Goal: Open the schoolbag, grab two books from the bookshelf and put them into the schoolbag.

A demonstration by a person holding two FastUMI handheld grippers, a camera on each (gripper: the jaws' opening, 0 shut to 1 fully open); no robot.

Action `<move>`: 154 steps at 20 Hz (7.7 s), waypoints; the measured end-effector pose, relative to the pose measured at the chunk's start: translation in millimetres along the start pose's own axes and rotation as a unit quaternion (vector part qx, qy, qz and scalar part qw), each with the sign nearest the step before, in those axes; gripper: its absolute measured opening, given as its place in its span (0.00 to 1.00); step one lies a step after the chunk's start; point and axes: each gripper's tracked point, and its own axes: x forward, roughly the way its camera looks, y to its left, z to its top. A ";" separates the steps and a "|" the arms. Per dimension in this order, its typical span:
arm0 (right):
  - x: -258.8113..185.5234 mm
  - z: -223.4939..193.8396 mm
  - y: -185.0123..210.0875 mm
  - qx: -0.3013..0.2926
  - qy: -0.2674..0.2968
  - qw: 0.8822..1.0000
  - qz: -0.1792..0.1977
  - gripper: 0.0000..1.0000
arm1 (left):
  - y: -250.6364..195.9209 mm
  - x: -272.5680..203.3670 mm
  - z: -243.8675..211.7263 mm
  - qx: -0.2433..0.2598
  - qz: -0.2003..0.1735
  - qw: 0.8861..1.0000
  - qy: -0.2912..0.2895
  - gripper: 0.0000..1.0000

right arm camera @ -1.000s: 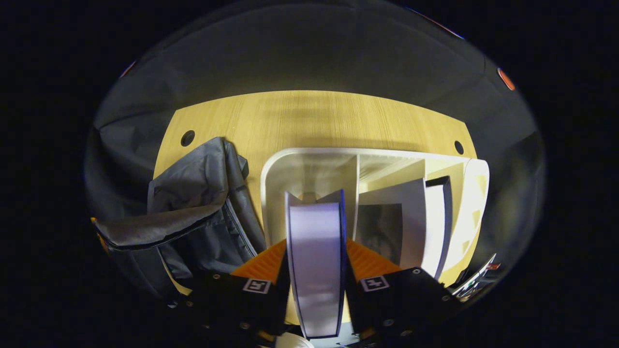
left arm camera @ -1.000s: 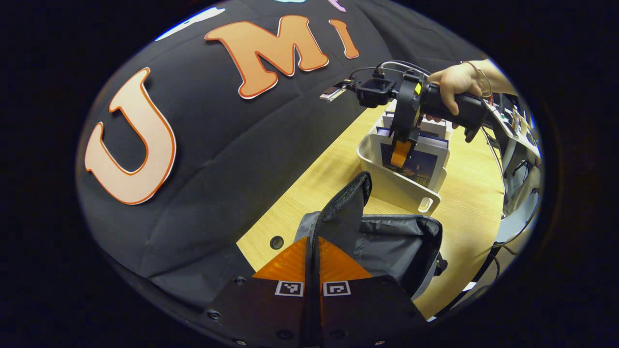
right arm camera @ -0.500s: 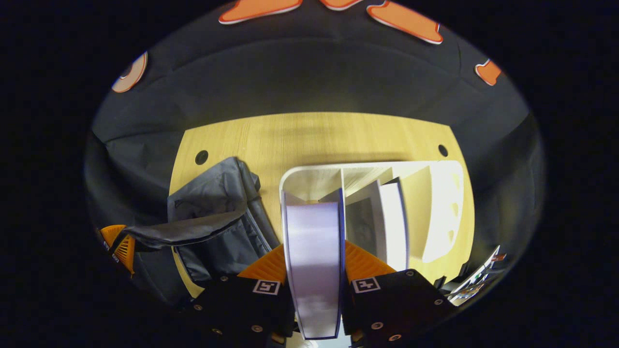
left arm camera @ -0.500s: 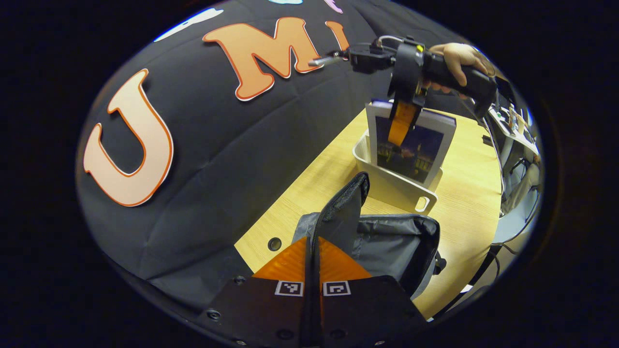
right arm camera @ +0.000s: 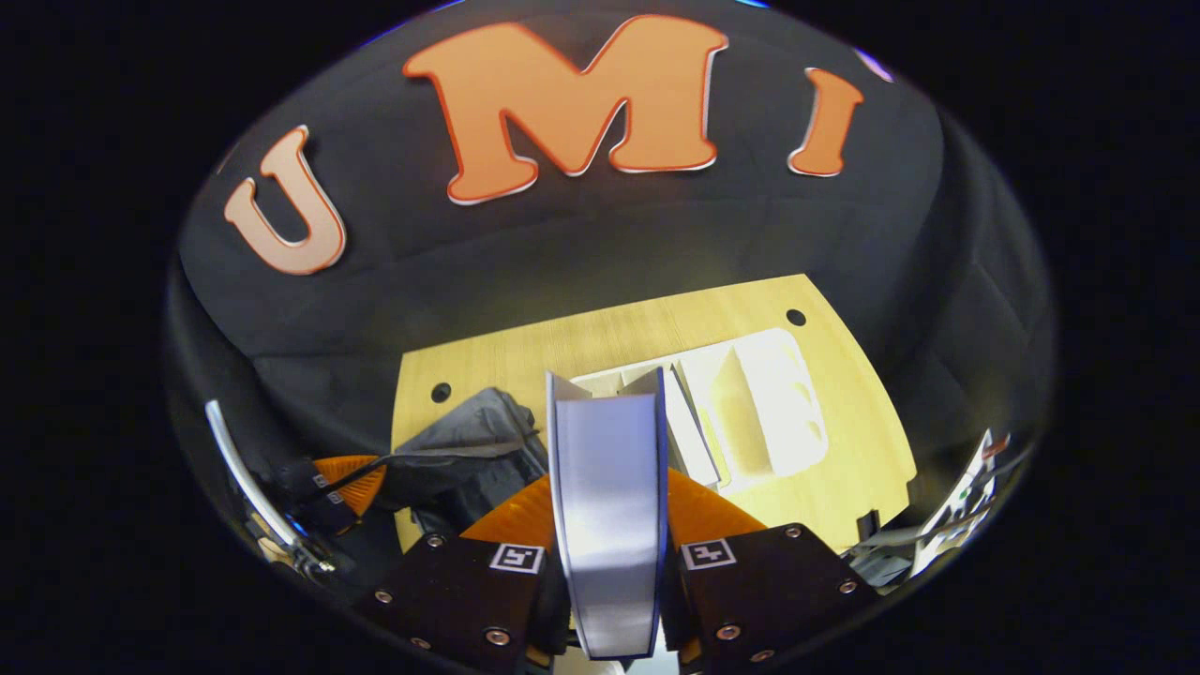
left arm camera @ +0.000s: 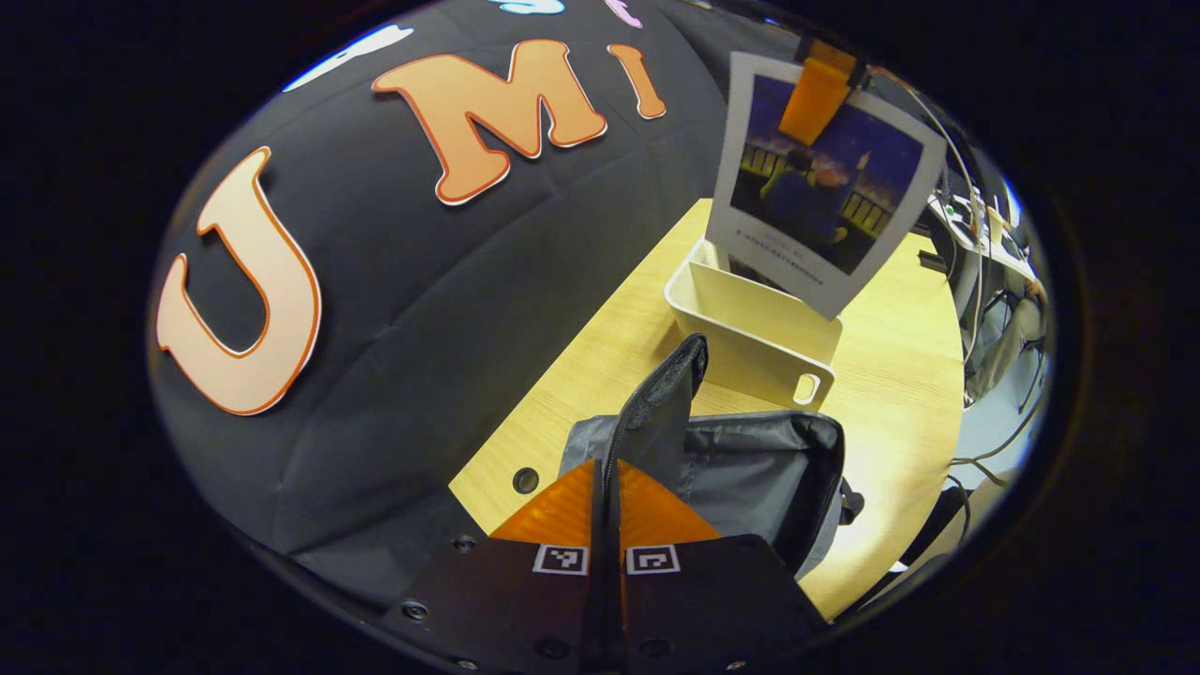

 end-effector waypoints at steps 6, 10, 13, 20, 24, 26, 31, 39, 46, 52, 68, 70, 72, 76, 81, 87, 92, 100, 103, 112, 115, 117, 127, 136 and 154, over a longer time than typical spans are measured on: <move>-31.4 -63.7 -12.3 0.131 -0.035 0.987 0.091 0.39 | 0.4 -0.3 3.3 0.023 -0.001 1.000 0.013 0.01; -25.2 -119.2 -10.6 0.223 -0.030 0.962 0.157 0.38 | -0.3 3.9 9.8 0.031 -0.003 0.999 0.021 0.01; 3.2 -152.3 -0.3 0.295 -0.012 0.936 0.191 0.39 | -1.3 5.2 14.2 0.033 -0.005 0.999 0.025 0.01; 73.7 -183.8 34.8 0.389 -0.009 0.892 0.229 0.39 | -6.3 -5.1 22.1 0.040 -0.005 0.999 0.023 0.01; 116.4 -186.9 72.4 0.390 -0.004 0.890 0.237 0.38 | -8.8 -14.6 30.7 0.046 -0.001 0.999 0.011 0.01; 135.6 -189.3 93.5 0.393 0.004 0.889 0.235 0.38 | -10.9 -15.7 32.1 0.052 0.002 0.999 0.010 0.01; 167.8 -175.1 123.0 0.436 -0.015 0.869 0.232 0.38 | -15.9 -20.2 35.4 0.060 0.009 0.998 0.006 0.01; 206.3 -163.8 147.7 0.454 -0.039 0.867 0.203 0.39 | -25.2 -23.8 33.6 0.093 0.021 0.995 0.002 0.01; 229.0 -165.3 164.9 0.457 -0.030 0.869 0.188 0.40 | -18.7 -24.4 20.9 0.111 0.035 0.993 0.010 0.01; 228.5 -185.7 164.1 0.448 0.019 0.878 0.164 0.74 | -14.8 -11.9 10.9 0.087 0.021 0.996 0.019 0.01; 152.9 -222.7 55.4 0.381 0.049 0.918 0.098 0.98 | -31.6 -8.4 -5.2 0.041 -0.014 0.999 0.012 0.01; 141.0 -225.3 31.6 0.368 0.051 0.925 0.080 0.98 | -35.6 -7.3 -6.6 0.041 -0.017 0.999 0.010 0.01; 129.8 -225.7 2.4 0.344 0.045 0.937 0.051 0.98 | -35.8 -8.1 -7.4 0.038 -0.017 0.999 0.007 0.01; 106.1 -218.9 -48.5 0.304 0.037 0.952 -0.004 0.99 | -41.5 -8.1 -11.6 0.026 -0.023 0.999 0.006 0.01; 67.4 -172.6 -88.8 0.211 0.010 0.976 -0.057 0.99 | -53.3 -7.8 -15.5 0.001 -0.032 0.999 0.003 0.01; 39.0 -77.9 -107.4 0.047 -0.045 0.991 -0.120 0.98 | -59.3 -7.5 -12.0 -0.022 -0.030 0.999 0.001 0.01; 57.6 -21.9 -84.6 -0.022 -0.036 0.994 -0.098 0.99 | -52.1 -5.6 -9.3 -0.057 -0.015 0.998 0.005 0.01; 159.9 9.2 -84.1 -0.079 0.050 0.994 -0.061 0.99 | -50.3 -6.9 -2.0 -0.091 0.030 0.995 0.027 0.01; 197.5 2.5 -83.8 -0.098 0.085 0.990 -0.056 0.99 | -53.4 -3.2 0.2 -0.099 0.046 0.993 0.039 0.01; 237.8 -27.2 -77.0 -0.108 0.143 0.983 -0.031 0.45 | -60.8 -1.9 -2.8 -0.104 0.067 0.990 0.060 0.01; 228.8 -18.7 -78.5 -0.098 0.126 0.987 -0.030 0.40 | -60.7 -2.5 -7.3 -0.105 0.065 0.990 0.061 0.01; 212.7 -7.3 -75.5 -0.091 0.108 0.990 -0.025 0.40 | -61.0 -4.6 -6.9 -0.103 0.061 0.991 0.060 0.01; 91.3 63.6 -61.4 -0.086 -0.016 0.995 -0.037 0.40 | -51.8 -10.5 -2.6 -0.087 0.041 0.995 0.038 0.01; -3.7 41.1 -22.3 0.007 -0.090 0.995 0.048 0.40 | -46.6 -18.6 -0.2 -0.054 0.013 0.998 0.016 0.01; 90.1 -155.1 32.9 0.354 -0.032 0.909 0.216 0.39 | -28.1 -21.0 5.8 0.023 0.005 0.999 0.024 0.01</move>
